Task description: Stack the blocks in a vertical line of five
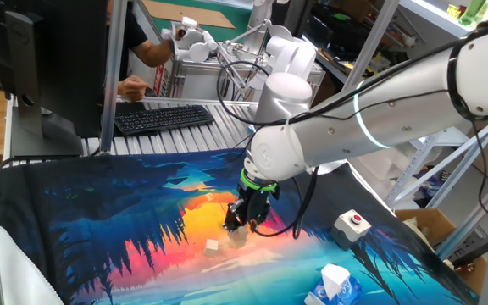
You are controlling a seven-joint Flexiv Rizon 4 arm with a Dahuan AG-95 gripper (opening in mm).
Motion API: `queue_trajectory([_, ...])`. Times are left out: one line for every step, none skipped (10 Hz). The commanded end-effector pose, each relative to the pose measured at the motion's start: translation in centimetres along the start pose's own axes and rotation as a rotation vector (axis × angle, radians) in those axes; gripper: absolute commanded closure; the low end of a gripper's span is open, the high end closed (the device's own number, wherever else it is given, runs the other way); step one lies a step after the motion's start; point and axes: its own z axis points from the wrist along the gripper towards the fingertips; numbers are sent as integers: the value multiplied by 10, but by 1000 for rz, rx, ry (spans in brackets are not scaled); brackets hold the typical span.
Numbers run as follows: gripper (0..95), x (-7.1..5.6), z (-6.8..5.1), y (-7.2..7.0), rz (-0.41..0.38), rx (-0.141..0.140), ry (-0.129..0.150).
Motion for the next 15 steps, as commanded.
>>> queue_trajectory([0,1,-5,-1,7,6,-1])
queue_trajectory([0,2,-8,-2,6,10,2])
queue_trajectory([0,4,-17,-5,14,13,9])
queue_trajectory([0,6,-23,-7,18,25,13])
queue_trajectory([0,8,-28,-9,26,32,21])
queue_trajectory([0,11,-35,-12,34,42,30])
queue_trajectory([0,17,-46,-18,40,45,46])
queue_trajectory([0,21,-54,-22,44,51,49])
queue_trajectory([0,28,-64,-29,48,74,57])
queue_trajectory([0,31,-69,-32,54,81,60])
queue_trajectory([0,35,-74,-36,65,94,69])
queue_trajectory([0,39,-78,-39,75,97,85])
queue_trajectory([0,41,-80,-42,82,95,103])
queue_trajectory([0,41,-81,-42,83,96,104])
queue_trajectory([0,42,-81,-43,85,98,103])
